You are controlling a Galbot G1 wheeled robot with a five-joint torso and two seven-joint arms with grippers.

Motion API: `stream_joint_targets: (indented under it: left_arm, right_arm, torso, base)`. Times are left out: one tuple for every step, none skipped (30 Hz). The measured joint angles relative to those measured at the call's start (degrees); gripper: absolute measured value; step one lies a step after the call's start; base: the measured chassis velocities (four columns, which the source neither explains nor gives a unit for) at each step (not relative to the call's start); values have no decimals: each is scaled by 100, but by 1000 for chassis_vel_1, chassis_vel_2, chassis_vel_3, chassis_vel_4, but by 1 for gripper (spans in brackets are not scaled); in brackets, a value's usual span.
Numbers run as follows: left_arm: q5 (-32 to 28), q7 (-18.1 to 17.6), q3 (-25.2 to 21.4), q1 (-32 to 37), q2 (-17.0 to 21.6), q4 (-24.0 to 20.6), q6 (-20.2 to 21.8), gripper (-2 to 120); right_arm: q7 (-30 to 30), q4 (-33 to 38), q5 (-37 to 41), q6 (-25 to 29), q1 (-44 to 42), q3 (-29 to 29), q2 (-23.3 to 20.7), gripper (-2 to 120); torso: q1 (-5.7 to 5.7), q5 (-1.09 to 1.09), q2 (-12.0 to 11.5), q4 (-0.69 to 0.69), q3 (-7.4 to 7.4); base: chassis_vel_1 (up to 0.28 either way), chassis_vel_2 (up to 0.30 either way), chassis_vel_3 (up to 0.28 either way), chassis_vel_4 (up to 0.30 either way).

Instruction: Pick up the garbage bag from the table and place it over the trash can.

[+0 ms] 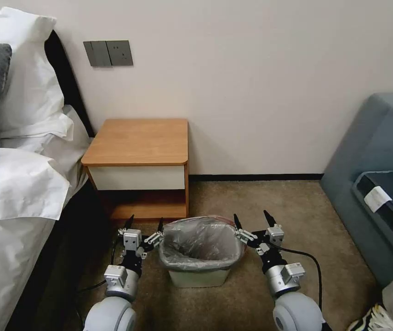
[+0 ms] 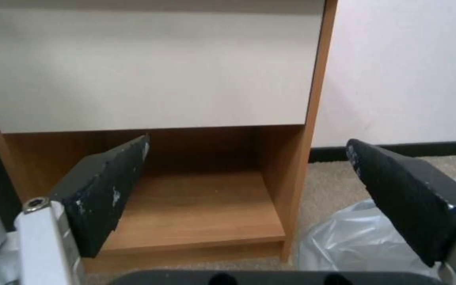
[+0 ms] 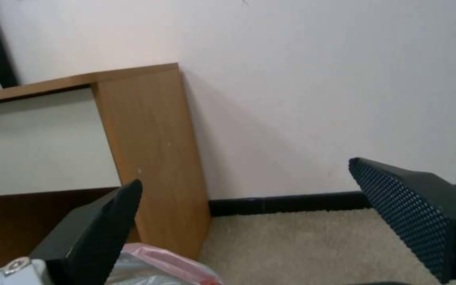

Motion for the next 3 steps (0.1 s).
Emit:
stream_joint_targets:
  left_arm:
    - [0,0,0,0,0,0,0,95]
    - [-1,0,0,0,0,0,1,95]
    - [-1,0,0,0,0,0,1,95]
  right_arm:
    - [0,0,0,0,0,0,0,100]
    - [0,0,1,-1,0,0,0,100]
    - [0,0,1,-1,0,0,0,100]
  torso:
    - [0,0,0,0,0]
    - [0,0,0,0,0]
    - [0,0,0,0,0]
  base:
    - [0,0,0,0]
    - [0,0,0,0]
    - [0,0,0,0]
